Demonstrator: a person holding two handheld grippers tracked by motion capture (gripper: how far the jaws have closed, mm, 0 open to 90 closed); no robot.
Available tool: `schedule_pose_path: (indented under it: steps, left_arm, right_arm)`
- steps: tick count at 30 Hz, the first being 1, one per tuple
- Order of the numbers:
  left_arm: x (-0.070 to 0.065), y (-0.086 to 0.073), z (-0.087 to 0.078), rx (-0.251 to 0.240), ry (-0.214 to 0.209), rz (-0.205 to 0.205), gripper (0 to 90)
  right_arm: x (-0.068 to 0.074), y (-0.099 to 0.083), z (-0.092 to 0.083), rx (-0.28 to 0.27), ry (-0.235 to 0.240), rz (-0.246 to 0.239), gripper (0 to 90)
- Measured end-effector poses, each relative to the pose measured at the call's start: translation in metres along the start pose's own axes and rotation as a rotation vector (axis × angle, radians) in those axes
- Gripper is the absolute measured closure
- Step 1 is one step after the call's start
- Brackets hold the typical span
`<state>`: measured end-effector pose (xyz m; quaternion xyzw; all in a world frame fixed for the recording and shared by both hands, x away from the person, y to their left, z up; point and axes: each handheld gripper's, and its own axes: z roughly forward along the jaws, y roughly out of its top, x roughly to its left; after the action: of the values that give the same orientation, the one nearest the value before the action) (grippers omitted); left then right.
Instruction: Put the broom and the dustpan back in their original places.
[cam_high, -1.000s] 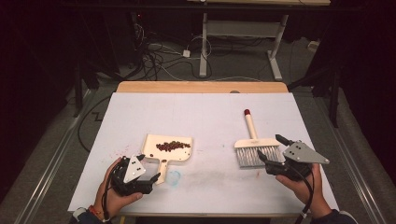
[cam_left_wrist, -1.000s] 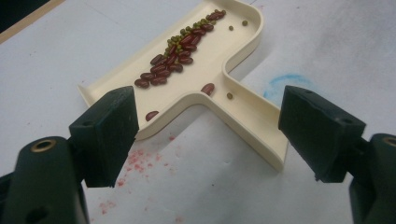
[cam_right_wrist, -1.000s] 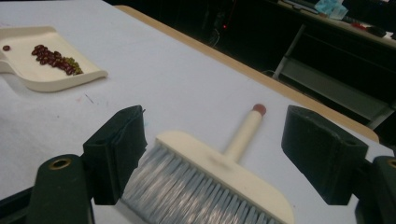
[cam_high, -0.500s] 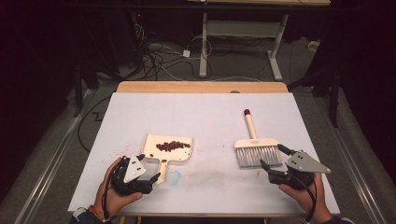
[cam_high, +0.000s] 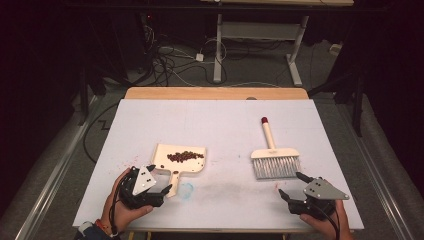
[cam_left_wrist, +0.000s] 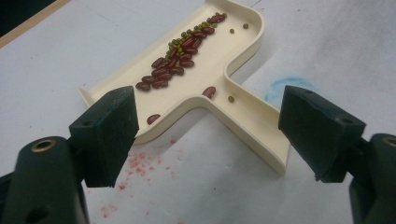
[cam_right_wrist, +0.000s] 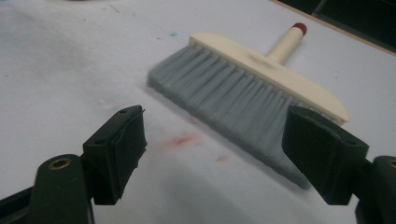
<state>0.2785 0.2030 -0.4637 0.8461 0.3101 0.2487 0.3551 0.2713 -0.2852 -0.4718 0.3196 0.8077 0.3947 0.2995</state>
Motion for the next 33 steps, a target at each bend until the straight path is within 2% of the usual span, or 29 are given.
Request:
schedule_pose_path:
  steps: [5,9,12,33]
  left_arm:
    - [-0.001,-0.002,-0.002,0.005,0.003,0.001,19.7]
    - [-0.003,-0.001,-0.004,0.002,0.007,0.023,19.7]
    - [-0.003,-0.001,-0.004,-0.002,0.006,0.018,19.7]
    - [-0.002,-0.002,-0.001,0.010,0.004,0.016,19.7]
  right_arm:
    - [0.001,0.003,-0.001,-0.028,0.006,-0.009,21.3]
    - [0.002,0.005,-0.003,-0.050,0.005,-0.014,21.3]
    - [0.003,0.008,-0.006,-0.068,-0.004,-0.018,21.3]
    - [0.001,0.010,-0.009,-0.091,-0.016,-0.007,21.3]
